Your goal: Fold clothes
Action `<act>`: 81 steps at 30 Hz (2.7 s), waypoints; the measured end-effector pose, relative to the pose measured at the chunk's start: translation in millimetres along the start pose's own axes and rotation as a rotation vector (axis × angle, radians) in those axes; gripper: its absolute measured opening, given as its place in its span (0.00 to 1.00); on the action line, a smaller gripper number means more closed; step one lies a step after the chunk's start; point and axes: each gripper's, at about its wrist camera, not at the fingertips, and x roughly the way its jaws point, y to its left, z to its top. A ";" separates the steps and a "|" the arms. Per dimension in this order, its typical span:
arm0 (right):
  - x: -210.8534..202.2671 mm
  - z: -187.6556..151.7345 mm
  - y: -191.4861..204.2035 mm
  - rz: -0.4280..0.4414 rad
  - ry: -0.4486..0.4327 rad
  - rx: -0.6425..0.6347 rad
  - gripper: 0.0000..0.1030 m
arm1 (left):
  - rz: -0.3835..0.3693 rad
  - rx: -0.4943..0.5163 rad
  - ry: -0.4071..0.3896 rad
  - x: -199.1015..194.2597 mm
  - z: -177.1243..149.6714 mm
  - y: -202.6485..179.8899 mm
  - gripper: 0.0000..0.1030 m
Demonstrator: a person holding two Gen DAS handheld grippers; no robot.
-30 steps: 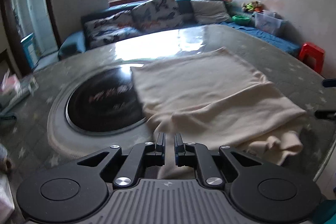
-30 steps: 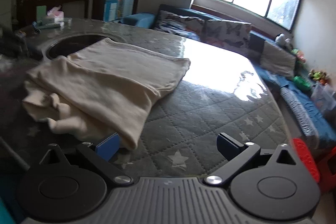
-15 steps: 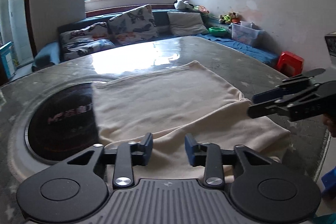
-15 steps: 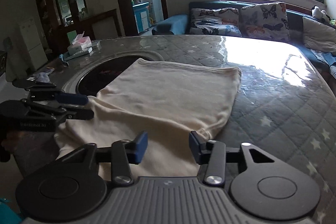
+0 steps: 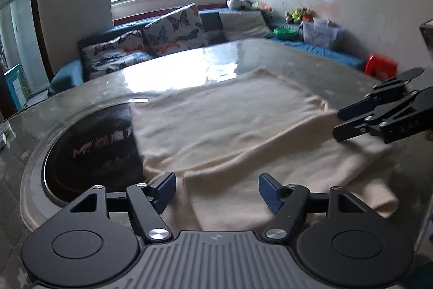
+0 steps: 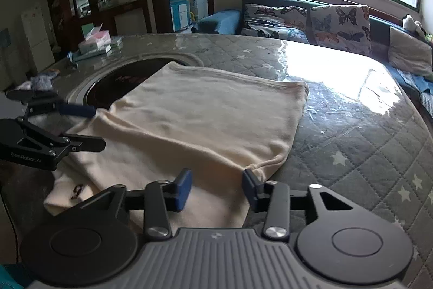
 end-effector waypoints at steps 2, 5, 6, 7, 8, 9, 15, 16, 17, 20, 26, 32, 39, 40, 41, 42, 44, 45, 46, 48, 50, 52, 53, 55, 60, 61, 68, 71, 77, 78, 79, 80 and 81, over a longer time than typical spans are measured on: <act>1.0 -3.4 3.2 -0.015 0.000 -0.018 0.50 | 0.020 -0.002 0.014 1.6 -3.3 1.8 0.73; -4.0 -5.2 8.3 -0.034 -0.011 -0.042 0.55 | 0.054 0.013 -0.004 -8.8 -6.0 1.6 0.82; -8.1 -5.2 10.6 -0.036 -0.021 -0.052 0.62 | 0.055 0.023 -0.014 -13.3 -7.3 0.5 0.89; -12.1 -5.8 13.6 -0.038 -0.029 -0.066 0.69 | 0.065 0.036 -0.021 -16.5 -8.6 -1.1 0.92; -16.0 -6.8 17.0 -0.040 -0.037 -0.084 0.70 | 0.077 0.054 -0.026 -19.0 -10.2 -3.6 0.92; -18.3 -8.5 20.3 -0.039 -0.040 -0.102 0.70 | 0.082 0.073 -0.027 -19.9 -12.0 -6.3 0.92; -13.8 -22.7 33.4 -0.048 0.000 -0.158 0.73 | 0.104 0.099 -0.004 -18.0 -21.8 -12.8 0.95; -13.5 -24.3 34.3 -0.052 0.002 -0.159 0.73 | 0.108 0.101 -0.003 -19.3 -22.0 -13.2 0.96; -14.9 -24.8 35.1 -0.055 -0.002 -0.161 0.73 | 0.113 0.106 -0.003 -21.0 -22.2 -13.2 0.96; -20.9 -24.1 36.3 -0.066 -0.028 -0.162 0.77 | 0.133 0.116 -0.007 -28.2 -24.0 -11.4 0.97; -19.0 -30.1 35.5 -0.091 -0.012 -0.165 0.79 | 0.139 0.146 -0.024 -50.4 -32.9 -10.1 0.97; -38.6 -31.4 36.3 -0.095 -0.032 -0.185 0.80 | 0.066 0.264 -0.063 -74.3 -50.0 -30.5 0.97; -51.3 -40.6 42.6 -0.084 -0.007 -0.242 0.82 | -0.001 0.399 -0.084 -61.3 -63.0 -60.2 0.82; -53.2 -41.7 43.7 -0.082 -0.006 -0.252 0.82 | -0.010 0.402 -0.090 -59.0 -62.8 -61.4 0.78; -55.0 -42.8 44.8 -0.079 -0.005 -0.264 0.83 | -0.018 0.406 -0.095 -56.6 -62.3 -62.5 0.75; -56.9 -43.9 45.9 -0.076 -0.006 -0.276 0.83 | -0.023 0.407 -0.096 -53.9 -61.0 -62.9 0.66; -59.7 -45.5 48.6 -0.067 -0.006 -0.299 0.83 | -0.042 0.398 -0.089 -48.2 -58.0 -62.1 0.47; -60.3 -46.1 50.3 -0.061 -0.005 -0.309 0.83 | -0.052 0.392 -0.084 -45.5 -56.5 -61.6 0.32; -60.6 -46.8 52.1 -0.053 -0.006 -0.318 0.83 | -0.064 0.382 -0.077 -43.2 -55.1 -60.6 0.21; -60.1 -48.6 57.7 -0.032 -0.009 -0.346 0.83 | -0.083 0.356 -0.080 -42.3 -51.1 -57.9 0.15; -59.4 -50.6 64.2 -0.013 -0.017 -0.388 0.83 | -0.098 0.313 -0.092 -43.3 -43.1 -52.5 0.11; -58.2 -51.8 70.2 0.006 -0.026 -0.430 0.83 | -0.107 0.264 -0.100 -43.3 -33.0 -45.2 0.11; -57.0 -51.9 73.2 0.014 -0.032 -0.448 0.83 | -0.112 0.237 -0.104 -42.1 -26.8 -41.5 0.11; -53.8 -51.4 78.4 0.022 -0.049 -0.480 0.83 | -0.126 0.196 -0.107 -39.0 -16.2 -36.0 0.10; -36.4 -39.5 80.1 0.032 -0.067 -0.468 0.67 | -0.134 0.158 -0.092 -25.0 -2.9 -29.1 0.11; -30.6 -35.5 78.7 0.037 -0.057 -0.450 0.58 | -0.131 0.151 -0.085 -22.6 -2.4 -28.0 0.11; -11.0 -9.4 56.3 0.124 0.010 -0.274 0.17 | -0.083 0.189 -0.074 -32.6 -19.4 -24.9 0.48; -11.4 -1.2 49.8 0.140 0.011 -0.229 0.13 | -0.057 0.240 -0.074 -39.7 -31.9 -27.6 0.52; -14.1 4.0 46.6 0.138 -0.013 -0.206 0.11 | 0.020 0.353 -0.063 -34.9 -50.1 -33.8 0.51; -14.2 3.5 47.1 0.135 -0.018 -0.206 0.11 | 0.025 0.369 -0.060 -33.3 -51.8 -34.0 0.39; -14.3 2.5 47.8 0.131 -0.024 -0.207 0.10 | 0.029 0.382 -0.057 -31.7 -53.2 -34.1 0.26; -15.5 1.6 48.5 0.128 -0.031 -0.207 0.10 | 0.028 0.383 -0.051 -30.9 -53.2 -33.4 0.22; -17.3 0.8 49.2 0.126 -0.041 -0.207 0.10 | 0.026 0.374 -0.049 -31.1 -52.4 -32.3 0.18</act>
